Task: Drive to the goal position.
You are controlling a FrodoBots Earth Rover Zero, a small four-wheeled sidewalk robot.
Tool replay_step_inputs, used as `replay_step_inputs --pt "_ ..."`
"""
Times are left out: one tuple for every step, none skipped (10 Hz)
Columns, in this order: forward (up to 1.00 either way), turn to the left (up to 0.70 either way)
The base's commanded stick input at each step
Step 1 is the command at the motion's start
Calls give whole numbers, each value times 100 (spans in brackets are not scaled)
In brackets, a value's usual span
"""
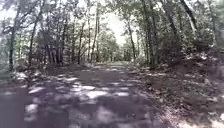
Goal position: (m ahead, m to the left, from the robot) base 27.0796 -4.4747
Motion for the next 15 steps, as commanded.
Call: replay_step_inputs --pt "45 0" --pt "45 0" --pt "45 0" --pt "45 -8" --pt "45 -17" --pt "45 -24" --pt "45 -27" --pt "45 -27" --pt "45 -21" --pt "45 -8" --pt "45 0" --pt "45 0" --pt "45 0" --pt "45 0" --pt "45 -24"
